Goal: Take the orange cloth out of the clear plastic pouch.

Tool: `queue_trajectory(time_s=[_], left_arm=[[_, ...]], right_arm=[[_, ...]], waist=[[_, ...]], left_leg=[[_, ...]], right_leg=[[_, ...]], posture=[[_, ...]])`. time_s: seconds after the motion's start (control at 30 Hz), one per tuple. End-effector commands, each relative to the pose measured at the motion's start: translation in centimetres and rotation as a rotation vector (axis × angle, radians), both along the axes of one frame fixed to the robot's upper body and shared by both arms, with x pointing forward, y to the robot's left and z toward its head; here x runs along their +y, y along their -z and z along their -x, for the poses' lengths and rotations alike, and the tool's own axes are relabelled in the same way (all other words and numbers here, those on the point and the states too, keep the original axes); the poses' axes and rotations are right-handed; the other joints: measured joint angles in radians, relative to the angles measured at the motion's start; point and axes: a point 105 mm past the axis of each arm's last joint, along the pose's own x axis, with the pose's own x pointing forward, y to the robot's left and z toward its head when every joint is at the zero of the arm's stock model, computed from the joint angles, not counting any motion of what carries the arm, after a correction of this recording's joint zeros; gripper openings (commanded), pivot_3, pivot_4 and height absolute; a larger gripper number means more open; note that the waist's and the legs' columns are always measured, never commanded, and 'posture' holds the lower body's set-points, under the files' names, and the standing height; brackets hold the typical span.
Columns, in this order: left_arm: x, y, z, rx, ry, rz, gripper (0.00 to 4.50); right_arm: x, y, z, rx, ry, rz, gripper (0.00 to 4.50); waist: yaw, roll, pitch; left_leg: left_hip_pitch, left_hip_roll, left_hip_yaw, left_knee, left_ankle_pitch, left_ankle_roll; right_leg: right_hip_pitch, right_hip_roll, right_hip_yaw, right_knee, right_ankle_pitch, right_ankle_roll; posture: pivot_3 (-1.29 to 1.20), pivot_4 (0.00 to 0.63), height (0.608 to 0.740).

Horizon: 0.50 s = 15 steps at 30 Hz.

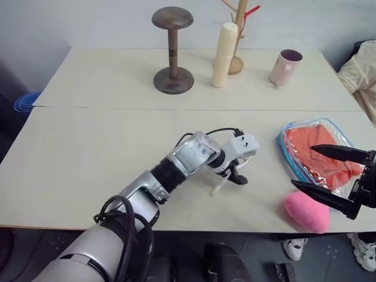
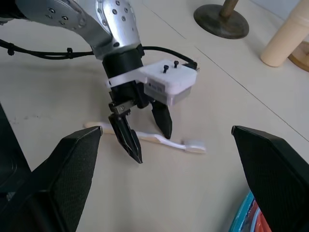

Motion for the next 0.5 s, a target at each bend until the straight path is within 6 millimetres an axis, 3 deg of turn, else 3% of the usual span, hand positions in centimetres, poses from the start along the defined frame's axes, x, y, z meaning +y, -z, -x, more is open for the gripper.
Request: queue_trajectory(time_s=[0.03,0.3,0.4,0.5], left_arm=[[-0.8,0.2,-0.2,-0.010,-0.007,-0.004,2.62],[0.0,-0.3,-0.8,0.013,-0.065,0.024,0.26],[2.0,-1.2,-1.8,0.044,-0.182,0.064,0.14],[6.9,-2.8,-4.2,0.042,-0.406,0.126,0.14]], right_arm=[[0.1,-0.4,0.2,-0.025,0.010,0.015,4.50],[0.1,-0.1,0.0,-0.018,0.001,0.009,4.50],[0.8,-0.3,-0.5,-0.027,-0.033,-0.011,4.50],[2.0,-0.4,-1.1,-0.033,-0.099,-0.022,4.50]], waist=[[0.000,0.000,0.000],[0.000,0.000,0.000],[-0.007,0.000,0.000],[-0.026,0.000,0.000]], left_leg=[[0.000,0.000,0.000,0.000,0.000,0.000],[-0.001,0.000,-0.003,0.000,0.000,0.001],[-0.001,0.000,-0.004,0.000,0.000,0.001],[0.000,0.000,-0.004,0.000,0.000,0.000]], right_leg=[[0.000,0.000,0.000,0.000,0.000,0.000],[0.000,-0.002,-0.004,0.000,0.000,0.000],[0.000,-0.002,-0.004,0.000,0.000,0.000],[0.000,-0.002,-0.004,0.001,0.000,0.000]], posture=[[0.00,0.150,0.740],[0.00,0.150,0.740],[0.00,0.150,0.740],[0.00,0.150,0.740]])
